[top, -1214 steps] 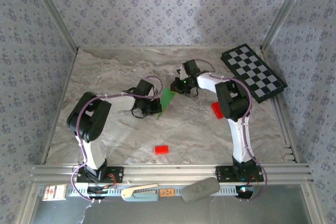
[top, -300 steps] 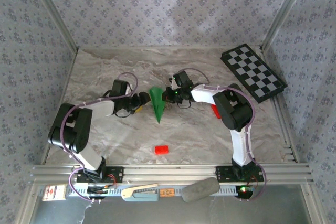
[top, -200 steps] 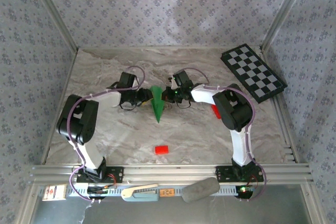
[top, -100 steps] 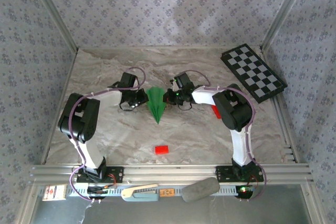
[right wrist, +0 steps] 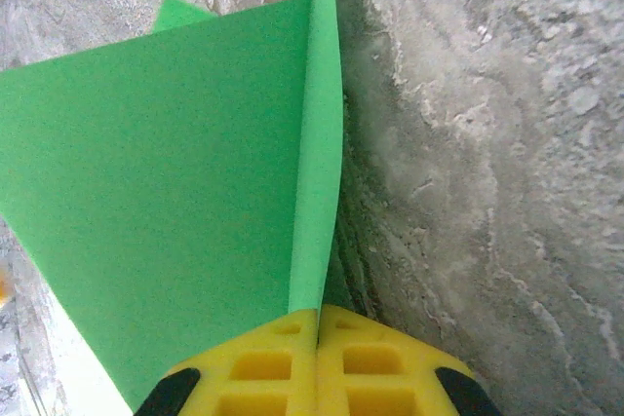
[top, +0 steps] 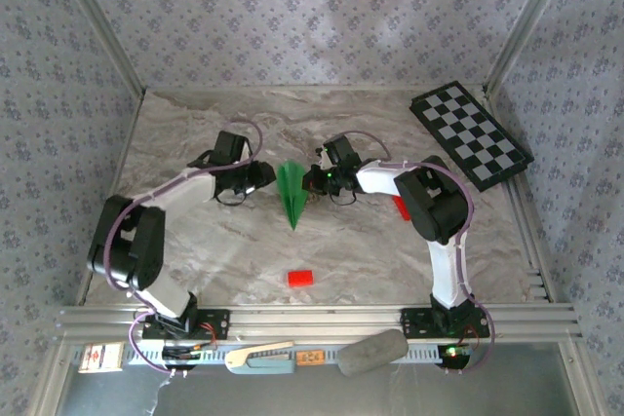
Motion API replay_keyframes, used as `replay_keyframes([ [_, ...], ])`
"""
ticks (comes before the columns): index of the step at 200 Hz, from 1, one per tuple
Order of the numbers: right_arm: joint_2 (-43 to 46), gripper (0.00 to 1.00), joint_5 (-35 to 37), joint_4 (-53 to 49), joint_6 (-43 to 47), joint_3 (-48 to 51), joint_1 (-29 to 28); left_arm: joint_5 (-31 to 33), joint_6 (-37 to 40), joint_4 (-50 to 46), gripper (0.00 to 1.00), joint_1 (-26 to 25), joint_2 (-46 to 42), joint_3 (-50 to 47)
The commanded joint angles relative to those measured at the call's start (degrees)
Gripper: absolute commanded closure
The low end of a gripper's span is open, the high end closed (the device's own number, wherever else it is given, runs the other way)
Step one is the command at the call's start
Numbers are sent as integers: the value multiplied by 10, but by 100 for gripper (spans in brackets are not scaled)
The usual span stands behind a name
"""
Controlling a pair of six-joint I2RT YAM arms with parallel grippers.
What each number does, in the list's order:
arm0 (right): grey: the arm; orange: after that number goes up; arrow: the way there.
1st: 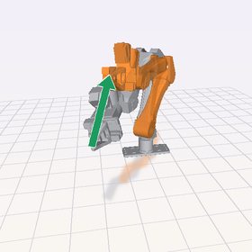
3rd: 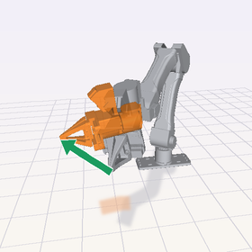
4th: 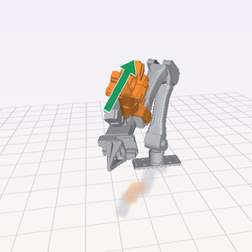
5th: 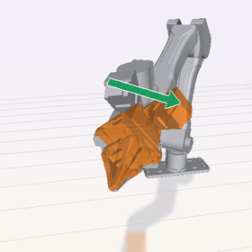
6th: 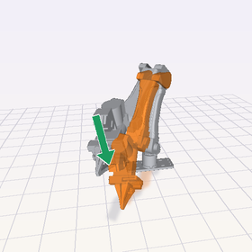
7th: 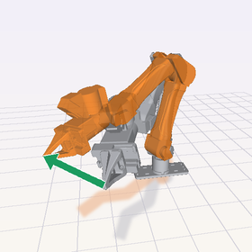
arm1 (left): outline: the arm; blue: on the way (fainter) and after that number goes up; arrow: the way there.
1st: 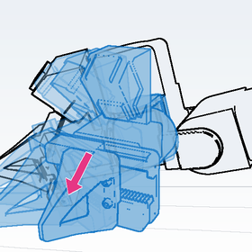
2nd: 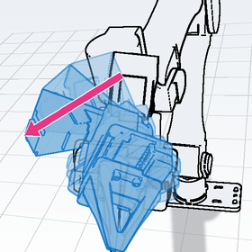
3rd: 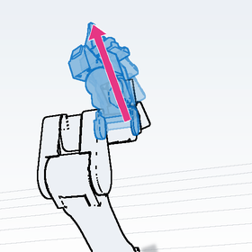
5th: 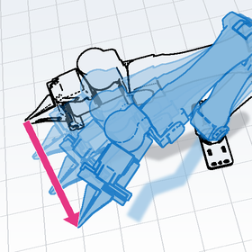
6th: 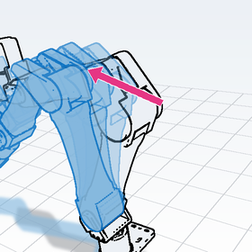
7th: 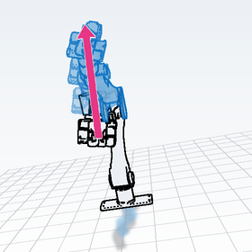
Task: Fold a paper plane with a square sheet of paper (pick it up from the middle)
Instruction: Turn over a paper plane at the center of the table, then move the paper plane to the top-center of the table.
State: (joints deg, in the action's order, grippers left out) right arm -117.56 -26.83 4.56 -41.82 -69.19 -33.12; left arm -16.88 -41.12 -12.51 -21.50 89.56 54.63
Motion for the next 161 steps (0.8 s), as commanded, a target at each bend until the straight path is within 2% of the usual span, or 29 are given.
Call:
replay_keyframes([
  [1, 11, 96, -8, 3, -8, 2, 0, -15, -12, -24, 59, -20, -33, 7],
  [37, 10, 96, -9, 2, -10, 0, -1, -61, -36, 0, 59, -54, -16, 3],
  [74, 8, 96, -10, 2, -11, 0, -1, -51, -39, -6, 59, -76, 26, 19],
  [161, 7, 96, -11, -4, -13, -3, -1, -43, -36, -43, 57, -90, 90, 46],
])
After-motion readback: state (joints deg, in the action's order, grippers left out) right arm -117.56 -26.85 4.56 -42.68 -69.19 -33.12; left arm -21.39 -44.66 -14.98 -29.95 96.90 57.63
